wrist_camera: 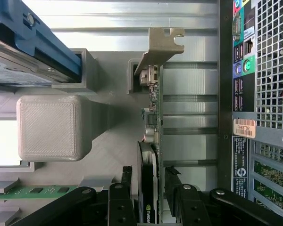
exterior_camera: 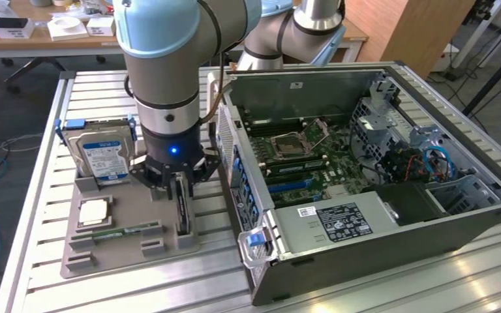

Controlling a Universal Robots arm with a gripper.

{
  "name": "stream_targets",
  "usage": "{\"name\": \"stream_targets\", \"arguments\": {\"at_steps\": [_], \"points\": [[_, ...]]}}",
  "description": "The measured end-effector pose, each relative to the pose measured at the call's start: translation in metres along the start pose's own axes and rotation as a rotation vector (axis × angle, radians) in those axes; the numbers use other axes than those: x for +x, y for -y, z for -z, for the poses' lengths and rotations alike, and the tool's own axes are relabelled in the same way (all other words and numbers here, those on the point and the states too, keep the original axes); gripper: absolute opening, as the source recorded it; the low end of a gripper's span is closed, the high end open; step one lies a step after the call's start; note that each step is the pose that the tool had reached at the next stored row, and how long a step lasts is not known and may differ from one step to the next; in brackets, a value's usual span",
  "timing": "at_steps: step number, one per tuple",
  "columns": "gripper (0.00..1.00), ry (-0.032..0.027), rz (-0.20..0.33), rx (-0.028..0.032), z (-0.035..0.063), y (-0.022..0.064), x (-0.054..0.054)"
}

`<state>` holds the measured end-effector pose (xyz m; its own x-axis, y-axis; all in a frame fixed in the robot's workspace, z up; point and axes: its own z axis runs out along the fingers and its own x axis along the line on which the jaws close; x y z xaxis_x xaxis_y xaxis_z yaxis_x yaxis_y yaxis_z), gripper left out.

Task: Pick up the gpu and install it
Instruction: 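Pick up the gpu and move the gpu toward the slot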

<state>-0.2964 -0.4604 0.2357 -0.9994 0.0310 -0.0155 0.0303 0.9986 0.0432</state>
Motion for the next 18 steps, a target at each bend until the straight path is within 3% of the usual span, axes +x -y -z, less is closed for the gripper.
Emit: {"name": "stream_targets", "arguments": {"at_steps": [2,3,18], "points": [[0.4,0.0001,0.0,0.0,0.0,0.0,0.0],[0.33,0.0001,0.0,0.0,0.0,0.0,0.0],[0.33,0.0003,0.0,-0.0002,-0.0016,0.0,0.0]]}}
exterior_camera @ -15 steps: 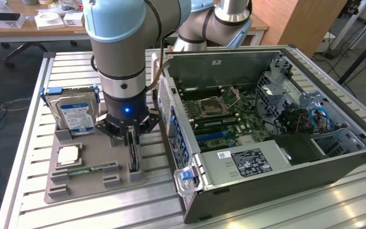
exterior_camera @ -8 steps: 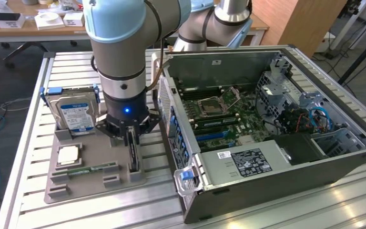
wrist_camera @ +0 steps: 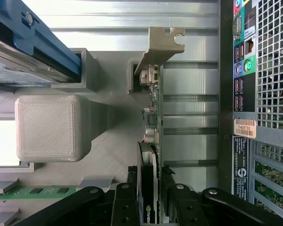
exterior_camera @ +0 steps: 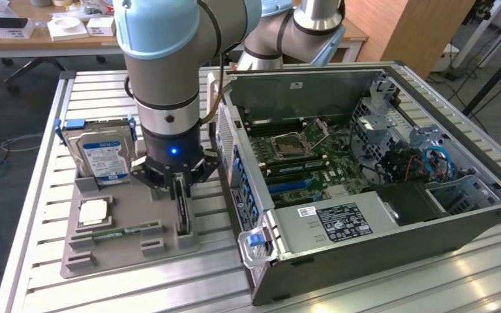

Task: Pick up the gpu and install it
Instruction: 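Pick up the gpu and move the gpu toward the slot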

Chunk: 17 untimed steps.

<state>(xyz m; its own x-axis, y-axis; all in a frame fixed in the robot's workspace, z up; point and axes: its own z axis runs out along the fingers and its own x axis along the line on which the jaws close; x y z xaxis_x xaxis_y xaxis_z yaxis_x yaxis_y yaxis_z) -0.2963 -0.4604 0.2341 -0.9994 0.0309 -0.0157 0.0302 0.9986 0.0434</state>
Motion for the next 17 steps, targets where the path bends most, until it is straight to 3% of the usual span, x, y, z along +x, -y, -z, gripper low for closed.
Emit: {"name": "stream_targets", "arguments": {"at_steps": [17], "points": [[0.33,-0.0003,0.0,0.0002,-0.001,0.0001,0.0]]}}
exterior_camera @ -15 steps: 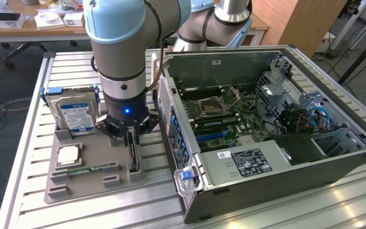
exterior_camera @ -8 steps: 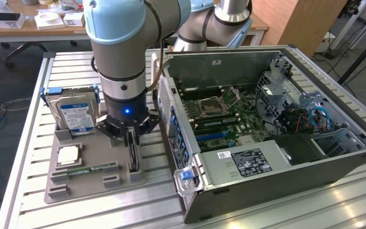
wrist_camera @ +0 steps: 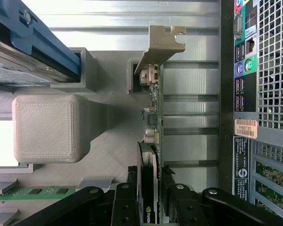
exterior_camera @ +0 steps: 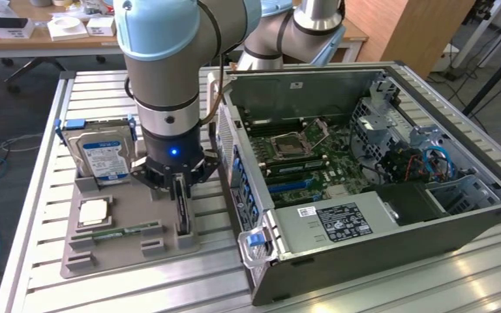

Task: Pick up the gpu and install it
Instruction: 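Pick up the gpu and move the gpu toward the slot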

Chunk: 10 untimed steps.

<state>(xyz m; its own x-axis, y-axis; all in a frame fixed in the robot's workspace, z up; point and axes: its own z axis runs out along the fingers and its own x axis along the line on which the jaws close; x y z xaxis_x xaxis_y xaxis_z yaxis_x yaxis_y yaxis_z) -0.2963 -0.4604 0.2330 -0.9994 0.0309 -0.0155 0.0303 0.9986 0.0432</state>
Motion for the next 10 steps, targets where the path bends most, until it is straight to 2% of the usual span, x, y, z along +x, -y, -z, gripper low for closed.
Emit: {"name": "stream_targets", "arguments": {"at_steps": [4,5,6,10], "points": [[0.33,0.0,0.0,0.0,0.0,0.0,0.0],[0.32,-0.0001,0.0,0.0,0.0,0.0,0.0],[0.26,-0.0001,0.0,0.0001,0.0,0.0,0.0],[0.26,0.0,0.0,0.0,0.0,0.0,0.0]]}}
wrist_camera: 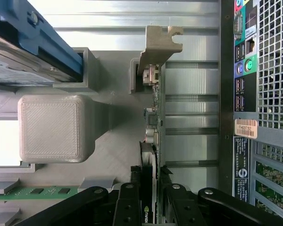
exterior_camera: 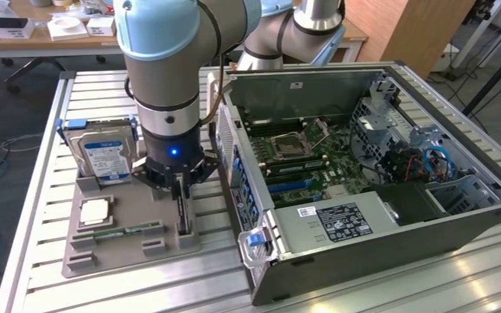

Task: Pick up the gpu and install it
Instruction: 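Pick up the gpu and move the gpu toward the slot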

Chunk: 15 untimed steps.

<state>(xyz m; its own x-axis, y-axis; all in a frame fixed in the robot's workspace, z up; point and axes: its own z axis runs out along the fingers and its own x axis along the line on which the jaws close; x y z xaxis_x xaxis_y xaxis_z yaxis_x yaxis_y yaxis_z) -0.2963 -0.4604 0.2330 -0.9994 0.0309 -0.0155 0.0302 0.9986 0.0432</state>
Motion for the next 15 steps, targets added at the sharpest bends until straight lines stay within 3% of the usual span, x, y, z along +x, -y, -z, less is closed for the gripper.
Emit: {"name": "stream_targets", "arguments": {"at_steps": [15], "points": [[0.26,0.0002,0.0,-0.0002,0.0003,-0.0001,0.0]]}}
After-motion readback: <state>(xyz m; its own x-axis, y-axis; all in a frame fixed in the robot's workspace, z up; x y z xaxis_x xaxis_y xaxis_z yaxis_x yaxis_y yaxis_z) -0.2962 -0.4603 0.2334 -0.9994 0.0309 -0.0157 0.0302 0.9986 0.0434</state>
